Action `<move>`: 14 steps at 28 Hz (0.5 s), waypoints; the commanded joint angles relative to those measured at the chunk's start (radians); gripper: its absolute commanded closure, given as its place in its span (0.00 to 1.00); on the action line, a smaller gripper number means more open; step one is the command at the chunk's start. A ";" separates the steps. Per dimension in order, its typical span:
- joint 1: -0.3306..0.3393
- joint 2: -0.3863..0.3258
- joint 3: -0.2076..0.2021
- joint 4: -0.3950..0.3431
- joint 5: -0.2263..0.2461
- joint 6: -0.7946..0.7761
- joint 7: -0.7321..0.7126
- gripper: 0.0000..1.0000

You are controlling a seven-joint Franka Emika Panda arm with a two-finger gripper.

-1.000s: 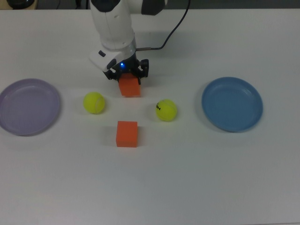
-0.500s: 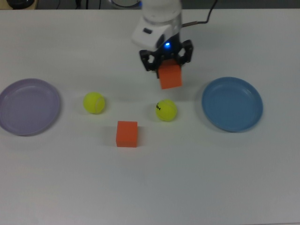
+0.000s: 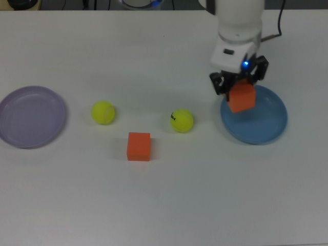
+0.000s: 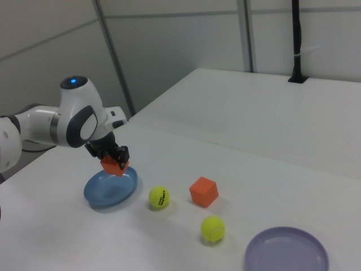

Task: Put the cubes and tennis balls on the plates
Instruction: 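Carry the orange cube over the blue plate and release it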

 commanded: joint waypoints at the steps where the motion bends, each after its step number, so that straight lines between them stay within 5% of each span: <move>1: 0.055 0.074 -0.011 0.039 -0.030 0.040 0.042 1.00; 14: 0.108 0.135 -0.011 0.039 -0.094 0.076 0.124 1.00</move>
